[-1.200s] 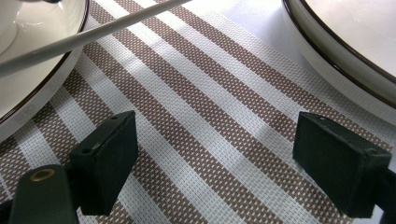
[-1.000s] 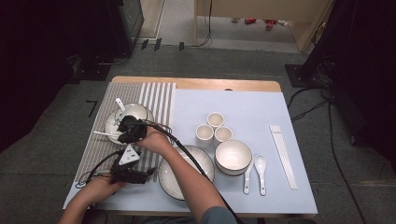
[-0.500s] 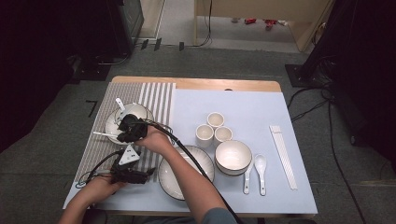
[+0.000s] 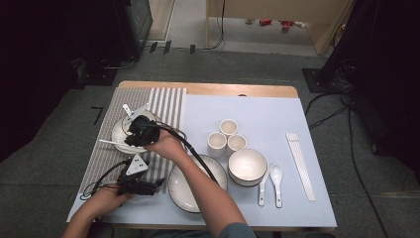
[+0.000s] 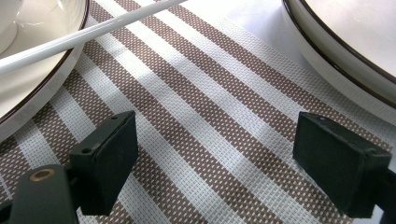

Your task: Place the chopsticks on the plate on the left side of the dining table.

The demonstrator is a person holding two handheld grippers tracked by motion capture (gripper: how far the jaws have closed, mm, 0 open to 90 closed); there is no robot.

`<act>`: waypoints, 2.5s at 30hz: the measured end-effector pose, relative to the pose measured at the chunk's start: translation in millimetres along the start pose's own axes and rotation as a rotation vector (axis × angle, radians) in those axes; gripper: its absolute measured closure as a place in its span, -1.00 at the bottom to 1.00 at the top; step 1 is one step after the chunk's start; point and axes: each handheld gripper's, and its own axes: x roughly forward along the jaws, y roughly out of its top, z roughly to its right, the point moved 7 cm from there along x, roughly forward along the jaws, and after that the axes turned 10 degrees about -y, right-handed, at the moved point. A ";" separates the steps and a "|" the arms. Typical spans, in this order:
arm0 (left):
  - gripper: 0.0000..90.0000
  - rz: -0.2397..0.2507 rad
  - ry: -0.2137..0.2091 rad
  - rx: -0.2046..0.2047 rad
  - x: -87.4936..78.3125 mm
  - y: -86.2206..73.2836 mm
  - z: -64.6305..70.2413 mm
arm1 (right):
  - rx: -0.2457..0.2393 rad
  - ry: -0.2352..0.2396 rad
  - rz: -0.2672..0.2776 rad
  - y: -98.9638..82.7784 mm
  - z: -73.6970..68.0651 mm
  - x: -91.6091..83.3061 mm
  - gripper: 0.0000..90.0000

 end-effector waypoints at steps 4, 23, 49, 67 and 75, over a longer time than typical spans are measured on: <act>-0.68 0.001 -0.002 -0.001 0.0 0.0 0.0 | 0.004 -0.010 0.014 4.2 1.7 -8.0 0.76; -0.68 0.000 -0.001 -0.002 -0.1 0.0 0.0 | 0.034 -0.030 0.049 11.7 7.0 -45.1 0.25; -0.68 -0.001 -0.001 -0.001 -0.2 0.0 -0.3 | 0.040 -0.070 0.070 -7.7 18.1 -78.2 0.17; -0.68 0.000 -0.003 -0.002 -0.1 0.0 -0.1 | 0.082 -0.081 0.080 -24.7 24.4 -96.6 0.16; -0.68 0.000 -0.002 -0.002 -0.1 0.0 -0.1 | 0.089 -0.095 0.082 -31.5 27.3 -103.2 0.16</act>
